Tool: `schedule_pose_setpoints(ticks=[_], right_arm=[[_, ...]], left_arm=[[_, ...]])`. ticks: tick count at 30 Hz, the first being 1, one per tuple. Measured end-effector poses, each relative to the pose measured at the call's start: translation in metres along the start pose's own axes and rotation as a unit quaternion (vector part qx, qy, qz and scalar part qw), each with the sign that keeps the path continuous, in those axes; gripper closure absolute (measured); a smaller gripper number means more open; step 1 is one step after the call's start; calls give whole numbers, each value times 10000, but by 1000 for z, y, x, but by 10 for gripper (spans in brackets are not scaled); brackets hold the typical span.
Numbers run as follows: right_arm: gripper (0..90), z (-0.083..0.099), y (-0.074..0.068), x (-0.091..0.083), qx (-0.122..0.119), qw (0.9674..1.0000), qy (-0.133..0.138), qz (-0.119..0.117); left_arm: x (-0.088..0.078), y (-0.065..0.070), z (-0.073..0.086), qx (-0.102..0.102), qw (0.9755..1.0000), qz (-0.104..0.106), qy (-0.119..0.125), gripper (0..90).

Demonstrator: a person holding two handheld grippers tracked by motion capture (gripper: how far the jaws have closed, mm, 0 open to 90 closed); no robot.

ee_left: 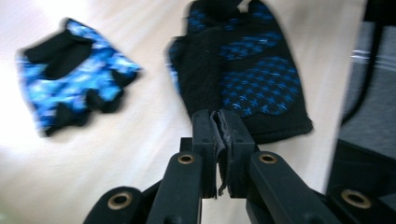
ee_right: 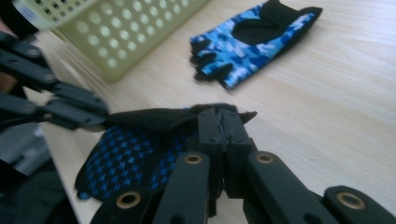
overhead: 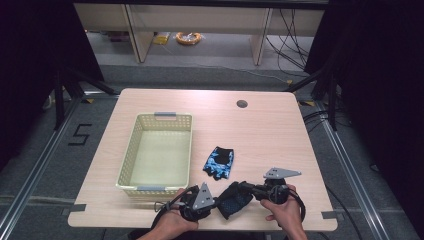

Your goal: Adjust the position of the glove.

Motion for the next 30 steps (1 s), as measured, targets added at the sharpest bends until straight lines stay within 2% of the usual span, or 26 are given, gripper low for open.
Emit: schedule_pose_setpoints(ticks=[1, 2, 3, 4, 6, 7, 8, 9, 10, 12, 13, 14, 15, 16, 17, 19, 20, 21, 22, 23, 24, 25, 27, 29, 30], right_arm=[[893, 0, -3, -1, 133, 9999, 22, -23], [893, 1, -9, -1, 360, 9993, 59, -10], [893, 1, -7, 0, 124, 9999, 103, -11], [893, 3, -11, 1, 182, 9998, 50, 2], [893, 4, -17, 3, 158, 9999, 47, 11], [893, 4, -20, 5, 168, 9999, 13, 35], [893, 6, -22, 5, 172, 9998, -87, 82], [892, 8, -22, 8, 80, 9999, -83, 85], [892, 11, -20, 9, -45, 9998, -142, 107], [891, 18, -21, 10, -30, 9993, -350, 153], [889, 22, -19, 11, -180, 9985, -460, 221], [887, 24, -18, 11, -197, 9981, -513, 289], [885, 27, -19, 12, -212, 9978, -578, 235], [881, 27, -18, 12, -256, 9972, -633, 310], [873, 28, -18, 11, -287, 9966, -700, 331], [858, 29, -18, 13, -339, 9968, -672, 285], [850, 29, -18, 12, -383, 9961, -746, 286], [833, 29, -18, 12, -438, 9955, -741, 393], [815, 28, -17, 12, -441, 9954, -742, 414], [815, 28, -17, 12, -441, 9954, -742, 414], [802, 28, -17, 13, -418, 9960, -670, 410], [793, 28, -17, 11, -407, 9958, -744, 343], [767, 26, -16, 11, -439, 9957, -712, 392], [738, 24, -17, 9, -429, 9962, -667, 365], [725, 21, -17, 8, -458, 9963, -580, 440]], left_arm=[[-1, -1, 0, 1, 10000, 22, -2, 853], [-1, -4, -1, 102, 9999, -68, 54, 853], [-2, -7, 0, 313, 9993, -225, -25, 855], [-3, -10, 1, 559, 9980, -266, -134, 855], [1, -10, 6, 423, 9985, -322, -125, 855], [3, -10, 8, 439, 9984, -354, -96, 855], [2, -9, 10, 497, 9979, -360, -222, 855], [3, -10, 12, 645, 9968, -382, -283, 854], [4, -9, 14, 623, 9968, -393, -307, 853], [8, -7, 18, 630, 9968, -409, -283, 852], [8, -7, 18, 629, 9967, -421, -288, 850], [7, -9, 18, 676, 9962, -444, -330, 849], [7, -11, 18, 706, 9955, -484, -397, 848], [7, -10, 17, 610, 9965, -468, -324, 846], [6, -12, 17, 720, 9955, -493, -378, 842], [6, -13, 19, 598, 9962, -495, -386, 826], [6, -13, 20, 550, 9965, -501, -370, 815], [5, -13, 21, 520, 9968, -473, -374, 798], [5, -11, 20, 424, 9976, -462, -301, 770], [3, -12, 19, 424, 9975, -490, -283, 770], [1, -9, 18, 329, 9985, -398, -173, 748], [-3, -9, 17, 405, 9980, -408, -261, 721], [-6, -7, 15, 279, 9987, -419, -114, 679], [-14, -5, 14, 236, 9990, -373, -118, 653], [-17, -4, 14, 236, 9990, -368, -94, 647]])
Point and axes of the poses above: each handheld gripper's, and its own axes: x roughly forward along the jaws, z roughly out of its underside, y roughly to its right, the point moved 6 cm from there along x, roughly forward along the jaws, and after that the axes turned 12 degrees about y, right-handed, at the moved point
